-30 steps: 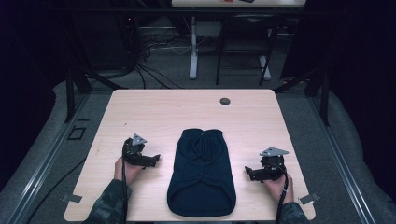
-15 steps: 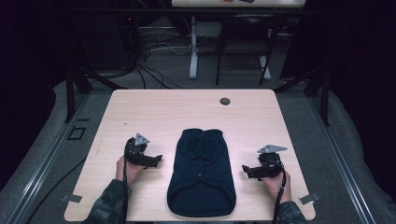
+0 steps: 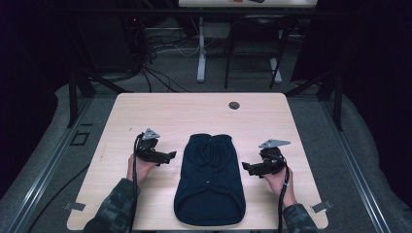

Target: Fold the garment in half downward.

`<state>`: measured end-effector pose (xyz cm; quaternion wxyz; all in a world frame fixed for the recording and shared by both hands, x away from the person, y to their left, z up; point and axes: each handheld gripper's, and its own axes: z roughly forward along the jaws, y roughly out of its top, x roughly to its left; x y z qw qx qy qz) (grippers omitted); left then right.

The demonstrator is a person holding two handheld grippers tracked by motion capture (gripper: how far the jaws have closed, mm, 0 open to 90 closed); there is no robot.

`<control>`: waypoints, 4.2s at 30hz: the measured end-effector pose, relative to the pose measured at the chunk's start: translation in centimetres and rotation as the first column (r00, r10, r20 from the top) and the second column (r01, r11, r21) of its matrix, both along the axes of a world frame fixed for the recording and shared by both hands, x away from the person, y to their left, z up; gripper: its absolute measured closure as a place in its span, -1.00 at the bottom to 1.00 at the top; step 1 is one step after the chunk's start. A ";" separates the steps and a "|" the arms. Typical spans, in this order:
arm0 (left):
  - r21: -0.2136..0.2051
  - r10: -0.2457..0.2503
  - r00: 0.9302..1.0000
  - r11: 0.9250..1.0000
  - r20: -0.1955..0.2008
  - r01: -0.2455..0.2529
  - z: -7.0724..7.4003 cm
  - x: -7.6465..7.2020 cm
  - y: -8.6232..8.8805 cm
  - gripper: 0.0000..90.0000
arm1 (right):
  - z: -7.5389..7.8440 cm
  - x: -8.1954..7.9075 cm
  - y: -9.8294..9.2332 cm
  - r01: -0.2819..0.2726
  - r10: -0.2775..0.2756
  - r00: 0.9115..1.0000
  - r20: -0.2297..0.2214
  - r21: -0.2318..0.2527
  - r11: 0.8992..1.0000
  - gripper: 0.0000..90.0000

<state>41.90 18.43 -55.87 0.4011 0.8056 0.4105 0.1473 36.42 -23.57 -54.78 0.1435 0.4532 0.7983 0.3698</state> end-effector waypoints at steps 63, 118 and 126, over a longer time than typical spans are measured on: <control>0.111 -0.178 0.979 0.976 -0.095 0.188 -1.5 4.5 -9.7 -0.03 | -2.2 8.6 8.2 -0.109 0.101 0.991 -0.092 -0.094 0.989 0.08; 0.162 -0.290 0.938 0.952 0.192 0.261 3.8 -0.7 -9.7 0.49 | 2.5 2.6 6.8 -0.092 0.113 0.969 0.221 -0.103 0.990 0.40; 0.161 -0.288 0.937 0.952 0.199 0.259 4.6 -1.3 -9.4 0.47 | 3.2 1.4 7.0 -0.101 0.142 0.941 0.306 -0.148 0.984 0.48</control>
